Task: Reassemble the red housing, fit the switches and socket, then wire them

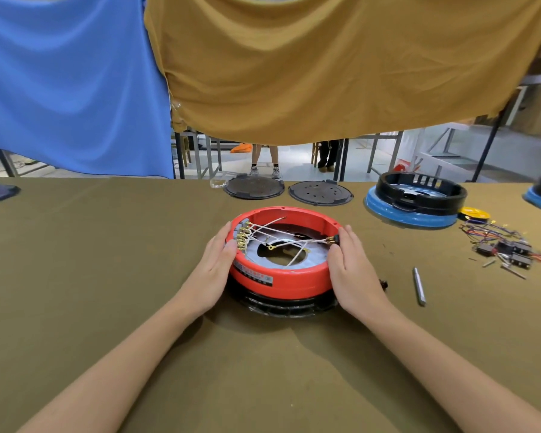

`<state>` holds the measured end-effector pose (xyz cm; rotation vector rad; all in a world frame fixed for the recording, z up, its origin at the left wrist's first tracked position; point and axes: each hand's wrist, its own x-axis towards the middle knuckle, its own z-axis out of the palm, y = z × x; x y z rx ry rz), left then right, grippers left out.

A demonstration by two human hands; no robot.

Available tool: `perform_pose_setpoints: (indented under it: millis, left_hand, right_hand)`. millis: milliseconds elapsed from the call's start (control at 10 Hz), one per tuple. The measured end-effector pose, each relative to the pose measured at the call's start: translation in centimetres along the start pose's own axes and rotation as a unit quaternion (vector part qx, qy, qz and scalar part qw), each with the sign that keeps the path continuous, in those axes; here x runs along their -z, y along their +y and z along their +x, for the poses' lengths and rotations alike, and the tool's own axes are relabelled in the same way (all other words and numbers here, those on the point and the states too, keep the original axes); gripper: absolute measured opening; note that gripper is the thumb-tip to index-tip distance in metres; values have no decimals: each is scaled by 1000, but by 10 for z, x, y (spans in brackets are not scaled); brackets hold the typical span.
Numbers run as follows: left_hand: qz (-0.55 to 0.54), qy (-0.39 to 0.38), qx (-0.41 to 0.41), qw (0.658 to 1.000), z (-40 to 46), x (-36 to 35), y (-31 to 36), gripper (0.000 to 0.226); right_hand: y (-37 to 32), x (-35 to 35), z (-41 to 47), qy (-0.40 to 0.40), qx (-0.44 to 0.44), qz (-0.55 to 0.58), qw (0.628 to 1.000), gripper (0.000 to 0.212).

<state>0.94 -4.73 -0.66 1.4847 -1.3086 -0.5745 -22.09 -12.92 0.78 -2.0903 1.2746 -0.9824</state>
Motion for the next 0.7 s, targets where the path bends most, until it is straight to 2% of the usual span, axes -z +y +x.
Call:
perform_pose_setpoints:
  millis: [200, 300, 600, 700]
  left_hand:
    - [-6, 21, -16, 1000, -4, 0, -1, 50]
    - [-14, 29, -26, 999, -7, 0, 0, 33]
    - [-40, 36, -32, 998, -4, 0, -3, 37]
    - [-44, 37, -40, 998, -4, 1, -6, 40]
  right_hand:
    - [-2, 3, -1, -9, 2, -8, 1000, 54]
    - [1, 12, 1, -43, 10, -30, 999, 57]
    - [2, 20, 0, -75, 4, 6, 997, 76]
    - [-1, 28, -2, -60, 15, 46, 997, 62]
